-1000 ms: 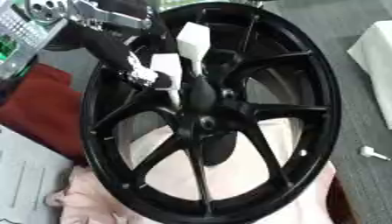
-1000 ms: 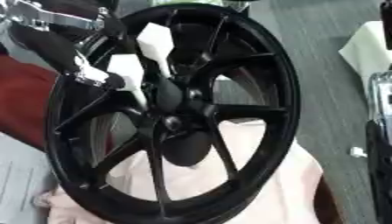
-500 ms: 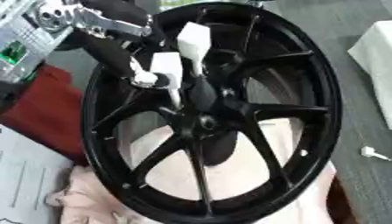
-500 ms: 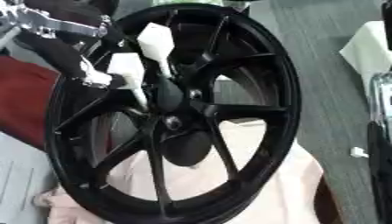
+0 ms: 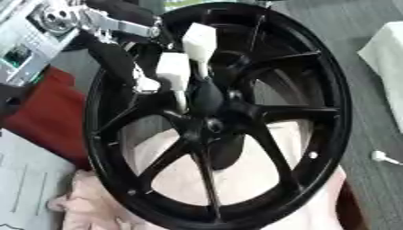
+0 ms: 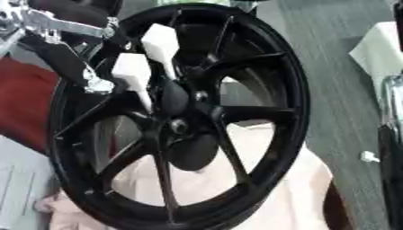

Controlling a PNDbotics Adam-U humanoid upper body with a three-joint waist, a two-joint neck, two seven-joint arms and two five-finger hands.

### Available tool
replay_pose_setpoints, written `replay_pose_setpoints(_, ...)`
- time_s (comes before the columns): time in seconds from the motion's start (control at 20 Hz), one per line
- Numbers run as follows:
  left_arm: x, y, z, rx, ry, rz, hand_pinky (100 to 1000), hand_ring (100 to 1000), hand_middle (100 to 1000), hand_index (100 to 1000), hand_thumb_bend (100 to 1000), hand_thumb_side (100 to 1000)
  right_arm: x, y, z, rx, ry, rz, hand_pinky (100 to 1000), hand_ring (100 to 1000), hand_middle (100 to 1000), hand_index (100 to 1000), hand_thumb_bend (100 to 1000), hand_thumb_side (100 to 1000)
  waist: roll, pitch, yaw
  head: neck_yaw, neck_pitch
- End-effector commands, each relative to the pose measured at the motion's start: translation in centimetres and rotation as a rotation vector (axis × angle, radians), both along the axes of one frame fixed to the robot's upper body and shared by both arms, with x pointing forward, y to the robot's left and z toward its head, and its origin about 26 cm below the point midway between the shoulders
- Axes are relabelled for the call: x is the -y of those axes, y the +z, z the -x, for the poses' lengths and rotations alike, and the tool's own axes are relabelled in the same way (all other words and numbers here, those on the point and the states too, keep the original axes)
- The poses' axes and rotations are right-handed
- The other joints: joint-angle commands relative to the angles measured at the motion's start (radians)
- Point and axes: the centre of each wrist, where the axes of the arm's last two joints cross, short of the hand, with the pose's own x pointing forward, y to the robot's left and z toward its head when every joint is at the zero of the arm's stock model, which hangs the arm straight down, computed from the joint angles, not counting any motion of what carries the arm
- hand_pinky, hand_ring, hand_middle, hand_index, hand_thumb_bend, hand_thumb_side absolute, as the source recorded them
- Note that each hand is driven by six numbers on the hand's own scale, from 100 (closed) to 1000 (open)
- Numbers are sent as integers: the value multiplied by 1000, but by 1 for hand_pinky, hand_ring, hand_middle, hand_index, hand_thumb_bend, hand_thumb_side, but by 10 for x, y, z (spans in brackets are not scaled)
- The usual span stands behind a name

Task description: Pull the pin out of the wheel hub.

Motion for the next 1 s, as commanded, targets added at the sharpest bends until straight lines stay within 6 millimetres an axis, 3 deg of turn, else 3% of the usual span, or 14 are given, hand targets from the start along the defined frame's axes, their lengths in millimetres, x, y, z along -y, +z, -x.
replay_pose_setpoints(0.05,-10,17,5,7,7,77,564,489,297,495,100,309,0,7,0,14,7,13,868,1000,807,842,100,565,-1,-21,1,1,5)
replay_pose_setpoints(0.35,-30,37,17,12,18,168,544,465,245,451,100,278,1,6,1,8,-4,13,869,1000,807,843,100,565,1,-24,9,-4,5)
replay_pose_setpoints(0.65,-67,61,36,45,27,265,541,458,227,441,100,268,3,7,3,10,-19,15,870,1000,807,843,100,566,6,-28,21,-17,0)
replay_pose_setpoints(0.85,-103,72,51,73,58,351,537,451,217,439,100,259,5,8,4,17,-31,13,870,1000,807,844,100,568,8,-28,29,-31,-6)
replay_pose_setpoints(1.0,-151,72,63,88,137,466,533,440,206,438,100,249,6,10,5,27,-40,9,870,1000,807,844,100,569,10,-24,33,-42,-8)
